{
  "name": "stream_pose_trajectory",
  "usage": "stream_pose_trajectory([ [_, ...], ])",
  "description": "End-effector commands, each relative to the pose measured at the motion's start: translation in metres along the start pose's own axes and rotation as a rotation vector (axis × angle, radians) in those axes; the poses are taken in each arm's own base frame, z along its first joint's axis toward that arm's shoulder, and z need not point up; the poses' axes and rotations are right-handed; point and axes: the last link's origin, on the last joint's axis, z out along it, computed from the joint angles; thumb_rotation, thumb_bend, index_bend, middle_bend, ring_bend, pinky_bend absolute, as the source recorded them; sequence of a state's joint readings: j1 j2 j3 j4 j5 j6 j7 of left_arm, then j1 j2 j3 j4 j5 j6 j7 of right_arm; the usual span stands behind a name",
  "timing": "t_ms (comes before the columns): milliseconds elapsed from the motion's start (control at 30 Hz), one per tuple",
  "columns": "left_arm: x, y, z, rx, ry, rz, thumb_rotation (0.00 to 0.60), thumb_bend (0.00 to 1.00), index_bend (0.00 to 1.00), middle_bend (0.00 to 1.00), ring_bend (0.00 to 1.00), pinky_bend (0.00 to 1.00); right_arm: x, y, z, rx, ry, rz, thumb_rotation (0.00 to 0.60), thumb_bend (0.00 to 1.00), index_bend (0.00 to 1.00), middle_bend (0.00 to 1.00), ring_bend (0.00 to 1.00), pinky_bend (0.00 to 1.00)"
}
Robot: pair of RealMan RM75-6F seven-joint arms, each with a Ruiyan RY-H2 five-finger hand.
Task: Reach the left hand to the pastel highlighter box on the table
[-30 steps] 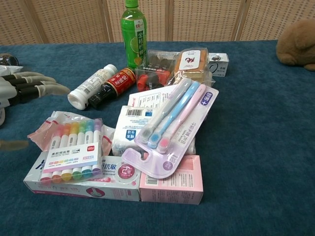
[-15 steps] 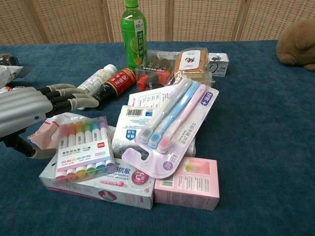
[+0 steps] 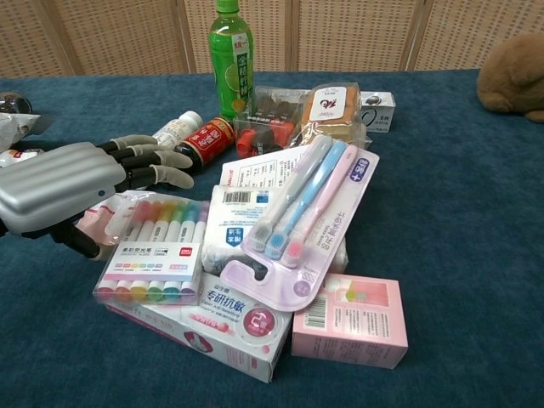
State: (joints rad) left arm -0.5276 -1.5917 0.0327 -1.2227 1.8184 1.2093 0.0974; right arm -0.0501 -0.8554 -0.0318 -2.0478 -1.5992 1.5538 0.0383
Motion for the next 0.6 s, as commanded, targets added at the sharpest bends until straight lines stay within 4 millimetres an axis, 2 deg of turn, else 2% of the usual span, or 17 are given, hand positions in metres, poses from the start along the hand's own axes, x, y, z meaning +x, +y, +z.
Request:
stream_pose_trajectory([
  [33, -0.002, 0.001, 0.006, -0.005, 0.044, 0.072, 0.600, 0.48, 0.34, 0.34, 0.40, 0.31, 0.000, 0.000, 0.000, 0.001, -0.002, 0.005, 0.368, 0.22, 0.00, 0.00, 0.00, 0.00],
  [133, -0.002, -0.001, 0.008, 0.016, 0.080, 0.092, 0.600, 0.52, 0.41, 0.42, 0.52, 0.46, 0.000, 0.000, 0.000, 0.004, -0.004, 0.004, 0.368, 0.22, 0.00, 0.00, 0.00, 0.00],
  [233, 0.000, -0.005, 0.006, 0.039, 0.119, 0.111, 0.600, 0.54, 0.47, 0.48, 0.59, 0.56, 0.000, -0.001, 0.000, 0.006, -0.007, 0.005, 0.368, 0.22, 0.00, 0.00, 0.00, 0.00],
  [433, 0.015, -0.026, -0.007, 0.143, 0.198, 0.041, 0.600, 0.56, 0.51, 0.54, 0.67, 0.64, -0.001, -0.001, 0.000, 0.007, -0.010, 0.005, 0.370, 0.22, 0.00, 0.00, 0.00, 0.00],
  [600, 0.037, -0.043, -0.029, 0.228, 0.284, -0.061, 0.600, 0.56, 0.53, 0.56, 0.68, 0.67, -0.001, -0.002, 0.001, 0.014, -0.008, 0.005, 0.368, 0.22, 0.00, 0.00, 0.00, 0.00],
])
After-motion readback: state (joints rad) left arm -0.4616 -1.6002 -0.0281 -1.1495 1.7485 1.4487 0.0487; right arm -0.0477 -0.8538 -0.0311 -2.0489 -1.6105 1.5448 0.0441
